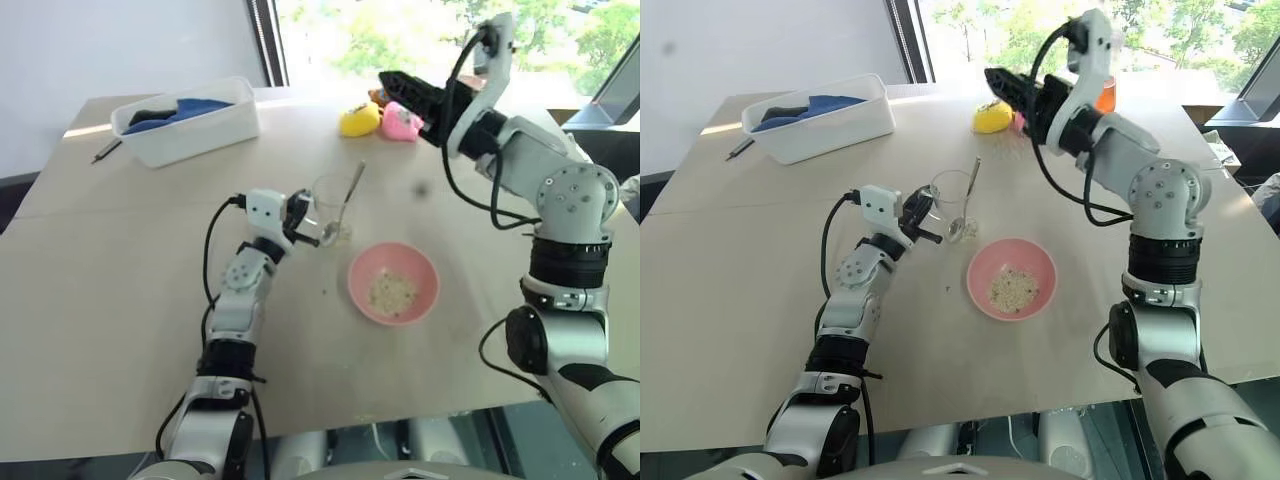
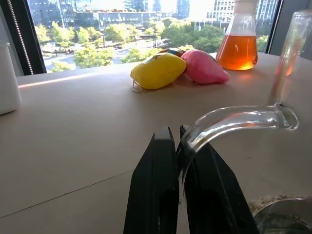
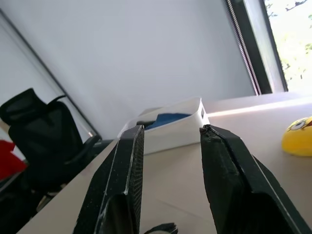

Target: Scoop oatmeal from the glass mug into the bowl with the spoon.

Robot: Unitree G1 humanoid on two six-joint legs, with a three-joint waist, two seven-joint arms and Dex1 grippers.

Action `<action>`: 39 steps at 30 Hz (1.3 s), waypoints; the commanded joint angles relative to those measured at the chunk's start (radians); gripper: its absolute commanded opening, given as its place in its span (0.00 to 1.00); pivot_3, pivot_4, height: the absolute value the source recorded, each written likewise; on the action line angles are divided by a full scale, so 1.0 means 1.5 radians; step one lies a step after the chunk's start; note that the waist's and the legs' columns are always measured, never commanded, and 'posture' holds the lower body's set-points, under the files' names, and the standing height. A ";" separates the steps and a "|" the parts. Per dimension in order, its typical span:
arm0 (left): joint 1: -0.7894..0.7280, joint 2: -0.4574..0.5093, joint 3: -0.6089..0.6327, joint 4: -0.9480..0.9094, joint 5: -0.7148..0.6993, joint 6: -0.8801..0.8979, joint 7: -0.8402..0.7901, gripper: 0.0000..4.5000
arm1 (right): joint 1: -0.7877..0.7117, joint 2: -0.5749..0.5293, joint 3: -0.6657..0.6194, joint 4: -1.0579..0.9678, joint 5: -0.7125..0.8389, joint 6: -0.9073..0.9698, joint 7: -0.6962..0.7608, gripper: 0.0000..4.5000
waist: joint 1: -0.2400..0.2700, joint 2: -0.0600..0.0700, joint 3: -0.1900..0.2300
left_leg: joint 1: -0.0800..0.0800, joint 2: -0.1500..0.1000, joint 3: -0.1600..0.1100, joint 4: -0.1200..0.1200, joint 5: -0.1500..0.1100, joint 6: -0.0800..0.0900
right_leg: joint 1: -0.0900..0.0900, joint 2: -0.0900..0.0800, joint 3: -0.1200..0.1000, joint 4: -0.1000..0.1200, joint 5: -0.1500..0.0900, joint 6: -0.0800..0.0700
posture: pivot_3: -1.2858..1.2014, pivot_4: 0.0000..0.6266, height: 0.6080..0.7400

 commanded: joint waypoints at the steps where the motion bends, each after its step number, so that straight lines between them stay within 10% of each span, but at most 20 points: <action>1: 0.014 0.000 -0.007 0.000 0.003 0.011 -0.010 0.00 | -0.020 -0.010 -0.024 -0.008 -0.012 -0.029 0.002 0.41 | 0.000 0.000 0.000 | 0.000 0.000 0.000 0.000 0.000 0.000 | 0.000 0.000 0.000 0.000 0.000 0.000 | 0.52 0.24 1.00; 8: 0.018 0.000 -0.010 -0.005 0.010 0.013 -0.006 0.63 | -0.014 -0.014 -0.029 -0.007 -0.030 -0.032 0.005 0.42 | -0.003 0.000 0.000 | 0.000 0.000 0.000 0.000 0.000 0.000 | 0.000 0.000 0.000 0.000 0.000 0.000 | 0.52 0.24 1.00; 23: 0.104 0.046 -0.008 -0.191 -0.005 0.121 -0.025 0.63 | 0.032 -0.054 -0.034 -0.045 -0.026 -0.009 0.032 0.42 | -0.004 0.000 0.000 | 0.000 0.001 0.000 -0.001 0.000 0.000 | 0.000 0.000 0.001 0.000 0.000 0.000 | 0.52 0.24 1.00; 39: 0.416 0.136 0.049 -0.476 -0.073 0.232 -0.073 0.63 | 0.389 -0.175 -0.029 -0.058 -0.115 -0.132 0.266 0.42 | 0.001 0.000 0.000 | 0.000 0.002 0.000 -0.001 -0.001 0.001 | 0.000 -0.001 0.002 -0.001 0.000 0.000 | 0.52 0.24 1.00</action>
